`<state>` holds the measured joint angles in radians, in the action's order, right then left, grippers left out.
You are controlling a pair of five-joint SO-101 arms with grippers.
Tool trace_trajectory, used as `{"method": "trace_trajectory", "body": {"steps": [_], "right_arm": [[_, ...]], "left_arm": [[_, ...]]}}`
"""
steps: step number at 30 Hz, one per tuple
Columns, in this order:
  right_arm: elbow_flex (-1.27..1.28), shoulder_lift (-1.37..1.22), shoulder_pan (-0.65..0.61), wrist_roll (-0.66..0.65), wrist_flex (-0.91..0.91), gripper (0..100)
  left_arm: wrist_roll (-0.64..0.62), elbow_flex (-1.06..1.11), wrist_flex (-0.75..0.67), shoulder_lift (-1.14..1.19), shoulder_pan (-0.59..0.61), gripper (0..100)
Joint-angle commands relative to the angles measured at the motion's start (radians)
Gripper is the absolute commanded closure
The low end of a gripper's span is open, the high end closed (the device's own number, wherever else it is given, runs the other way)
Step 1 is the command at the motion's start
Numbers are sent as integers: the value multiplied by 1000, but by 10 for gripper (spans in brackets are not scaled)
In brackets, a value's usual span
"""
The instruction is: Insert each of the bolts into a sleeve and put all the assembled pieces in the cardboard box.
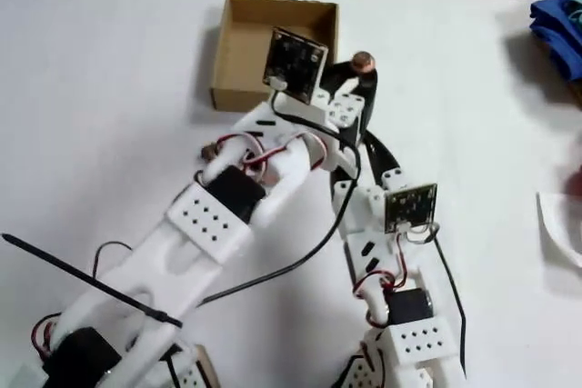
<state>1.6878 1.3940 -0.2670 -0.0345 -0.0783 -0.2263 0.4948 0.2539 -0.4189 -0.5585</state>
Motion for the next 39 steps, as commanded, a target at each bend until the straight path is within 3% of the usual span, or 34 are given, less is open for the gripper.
{"method": "trace_trajectory", "body": {"steps": [1,9,18,30,39], "right_arm": [[11,22,-2,2,54,978],[11,22,38,2,61,978],[11,22,31,0,61,978],[11,28,31,0,61,978],[11,30,38,0,59,978]], "left_arm": [[72,12,-21,-66,-9,975],[84,68,173,-201,-9,975],[84,28,181,-192,-49,975],[84,-120,187,-2,-63,975],[89,-59,247,-2,-57,975]]}}
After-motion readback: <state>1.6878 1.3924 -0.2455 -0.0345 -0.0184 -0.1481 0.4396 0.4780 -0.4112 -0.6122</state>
